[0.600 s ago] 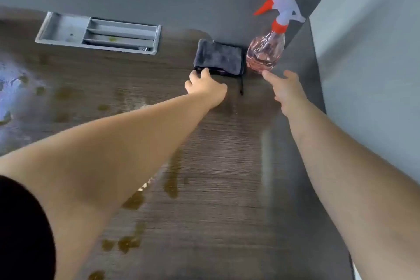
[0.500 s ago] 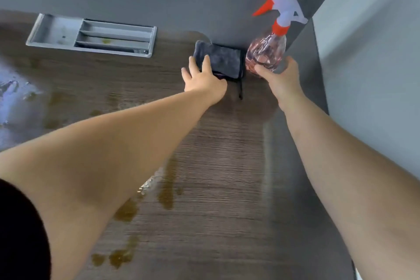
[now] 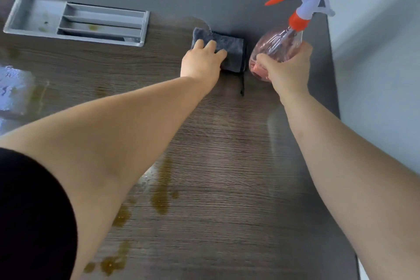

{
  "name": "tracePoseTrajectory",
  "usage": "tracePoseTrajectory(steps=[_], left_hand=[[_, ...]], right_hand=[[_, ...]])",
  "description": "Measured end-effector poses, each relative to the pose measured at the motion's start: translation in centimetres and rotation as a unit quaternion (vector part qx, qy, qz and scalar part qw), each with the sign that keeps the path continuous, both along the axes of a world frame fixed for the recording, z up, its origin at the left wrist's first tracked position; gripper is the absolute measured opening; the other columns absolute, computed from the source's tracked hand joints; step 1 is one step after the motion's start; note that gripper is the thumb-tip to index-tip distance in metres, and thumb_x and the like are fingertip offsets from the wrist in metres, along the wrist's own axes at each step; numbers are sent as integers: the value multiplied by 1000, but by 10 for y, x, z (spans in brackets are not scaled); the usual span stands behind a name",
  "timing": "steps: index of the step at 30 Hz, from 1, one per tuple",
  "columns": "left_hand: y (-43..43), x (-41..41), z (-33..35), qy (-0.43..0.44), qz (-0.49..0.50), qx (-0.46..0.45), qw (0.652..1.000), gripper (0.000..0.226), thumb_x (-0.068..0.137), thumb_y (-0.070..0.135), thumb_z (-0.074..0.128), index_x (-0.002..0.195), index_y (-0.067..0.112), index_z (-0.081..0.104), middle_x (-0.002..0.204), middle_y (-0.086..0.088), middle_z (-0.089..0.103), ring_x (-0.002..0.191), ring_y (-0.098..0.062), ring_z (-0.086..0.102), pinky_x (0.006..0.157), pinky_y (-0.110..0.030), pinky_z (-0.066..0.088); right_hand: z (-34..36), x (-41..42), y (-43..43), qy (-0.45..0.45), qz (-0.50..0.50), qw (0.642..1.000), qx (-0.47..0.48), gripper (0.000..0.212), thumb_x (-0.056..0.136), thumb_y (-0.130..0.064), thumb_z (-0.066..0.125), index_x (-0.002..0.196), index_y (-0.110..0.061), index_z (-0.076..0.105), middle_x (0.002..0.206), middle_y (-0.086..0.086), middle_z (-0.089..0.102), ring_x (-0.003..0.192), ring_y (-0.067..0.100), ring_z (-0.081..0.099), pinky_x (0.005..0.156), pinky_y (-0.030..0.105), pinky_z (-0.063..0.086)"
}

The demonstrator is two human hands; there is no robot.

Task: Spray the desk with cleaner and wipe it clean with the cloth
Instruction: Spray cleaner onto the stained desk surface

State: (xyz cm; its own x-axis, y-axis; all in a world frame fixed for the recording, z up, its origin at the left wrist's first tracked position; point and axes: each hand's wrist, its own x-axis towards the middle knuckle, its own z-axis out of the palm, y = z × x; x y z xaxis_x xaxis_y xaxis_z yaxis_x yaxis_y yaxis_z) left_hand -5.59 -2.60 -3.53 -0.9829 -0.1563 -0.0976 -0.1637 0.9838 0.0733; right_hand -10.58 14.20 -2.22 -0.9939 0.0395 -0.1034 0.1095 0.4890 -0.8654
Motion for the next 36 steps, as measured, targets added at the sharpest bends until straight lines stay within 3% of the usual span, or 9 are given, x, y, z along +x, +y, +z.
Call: tracePoseTrajectory(steps=[7, 10, 14, 20, 22, 24, 27, 32, 36], left_hand=[[26, 72, 7, -23, -54, 26, 998, 36, 95, 29, 45, 130, 25, 47, 127, -4, 44, 117, -26, 38, 84, -35, 41], [46, 127, 13, -43, -88, 82, 992, 41, 94, 36, 43, 133, 26, 45, 131, -2, 42, 121, -25, 35, 95, -35, 41], [66, 178, 24, -95, -110, 127, 981, 47, 95, 42, 40, 140, 30, 37, 139, 2, 35, 128, -21, 28, 102, -33, 38], [69, 188, 41, -83, -63, 276, 956, 50, 91, 41, 52, 138, 27, 42, 135, 2, 45, 129, -20, 35, 106, -32, 32], [76, 186, 58, -81, -27, 401, 912, 59, 84, 44, 62, 137, 26, 41, 134, 4, 47, 127, -14, 39, 105, -28, 32], [85, 186, 76, -171, -1, 542, 823, 68, 80, 45, 68, 138, 30, 37, 135, 7, 45, 121, -7, 42, 99, -24, 34], [96, 193, 85, -250, 11, 632, 733, 65, 81, 45, 66, 138, 34, 37, 137, 9, 46, 119, -7, 46, 99, -26, 36], [101, 209, 76, -234, 52, 699, 673, 72, 66, 44, 75, 130, 30, 45, 123, 4, 55, 109, -16, 60, 98, -41, 47], [99, 216, 69, -187, 62, 712, 674, 54, 73, 22, 79, 120, 25, 52, 110, 1, 64, 97, -15, 65, 94, -38, 51]], right_hand=[[11, 77, 44, -4, 8, 999, -37, 43, 67, -15, 78, 92, -32, 47, 90, -14, 61, 80, -8, 61, 74, 17, 48], [13, 116, 60, 11, 14, 999, -44, 39, 67, -12, 78, 98, -24, 58, 91, -9, 67, 82, 3, 65, 73, 22, 51], [19, 161, 80, 45, 25, 997, -51, 49, 66, -3, 81, 91, -38, 58, 89, -24, 65, 86, 0, 64, 76, 16, 48], [9, 206, 105, 8, -18, 999, 27, 60, 56, -28, 90, 104, -34, 56, 100, -19, 63, 97, 8, 62, 84, 34, 53], [8, 222, 105, -7, -22, 998, 63, 75, 52, -49, 89, 114, -22, 58, 108, -2, 64, 101, 17, 62, 83, 42, 54], [7, 236, 101, -16, -33, 997, 74, 85, 50, -63, 85, 115, -17, 57, 108, 2, 64, 101, 21, 62, 79, 44, 55], [23, 257, 84, 12, -78, 994, 81, 74, 52, -57, 83, 111, -21, 57, 102, -6, 60, 102, 23, 58, 80, 46, 53], [41, 282, 65, -4, -104, 991, 81, 75, 62, -33, 85, 124, -17, 47, 96, -20, 38, 105, 9, 41, 85, 29, 45], [46, 298, 65, -40, -49, 997, 54, 84, 60, -39, 84, 132, -25, 45, 108, -11, 43, 96, -16, 43, 78, 15, 45]])
